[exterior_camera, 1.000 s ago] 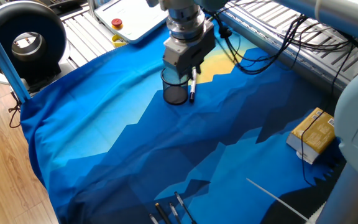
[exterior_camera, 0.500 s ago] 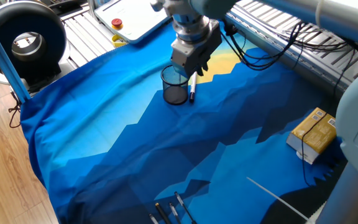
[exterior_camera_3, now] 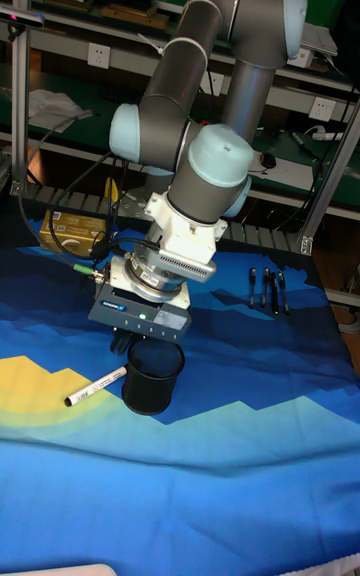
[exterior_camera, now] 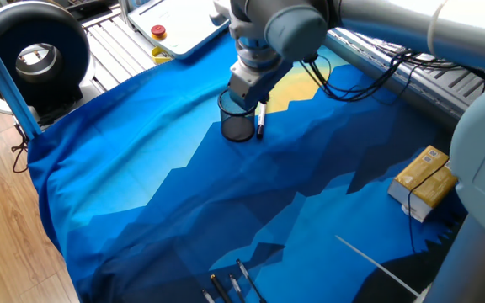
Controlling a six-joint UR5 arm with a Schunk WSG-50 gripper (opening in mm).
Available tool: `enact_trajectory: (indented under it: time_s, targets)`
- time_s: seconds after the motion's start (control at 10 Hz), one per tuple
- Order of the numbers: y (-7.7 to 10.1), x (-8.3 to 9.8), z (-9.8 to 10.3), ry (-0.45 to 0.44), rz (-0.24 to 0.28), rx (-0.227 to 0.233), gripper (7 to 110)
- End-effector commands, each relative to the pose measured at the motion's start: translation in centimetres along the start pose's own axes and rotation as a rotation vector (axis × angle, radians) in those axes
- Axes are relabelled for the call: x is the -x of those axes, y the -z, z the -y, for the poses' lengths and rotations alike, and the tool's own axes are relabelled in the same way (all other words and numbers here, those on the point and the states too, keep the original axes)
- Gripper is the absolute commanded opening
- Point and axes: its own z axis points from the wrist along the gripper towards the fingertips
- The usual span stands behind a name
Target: Put the pen into the pen holder
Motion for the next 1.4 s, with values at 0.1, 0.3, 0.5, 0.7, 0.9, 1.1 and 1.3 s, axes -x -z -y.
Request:
enact_trajectory:
  time_s: [0.1, 0.3, 0.5, 0.7, 0.9, 1.1, 1.3]
  targets:
    - [-0.8, 2.0, -2.3, -0.07, 0.073, 0.09, 7]
    - [0.7, 2.5, -3.7, -0.087, 0.097, 0.177, 7]
    - [1.2, 1.8, -3.9, -0.078, 0.099, 0.209, 7]
    - [2.8, 1.2, -4.3, -0.082, 0.081, 0.235, 7]
    - [3.3, 1.4, -4.0, -0.063, 0.097, 0.227, 7]
    - [3.0, 1.9, -3.9, -0.069, 0.114, 0.222, 7]
    - [2.1, 2.7, -3.9, -0.066, 0.144, 0.22, 7]
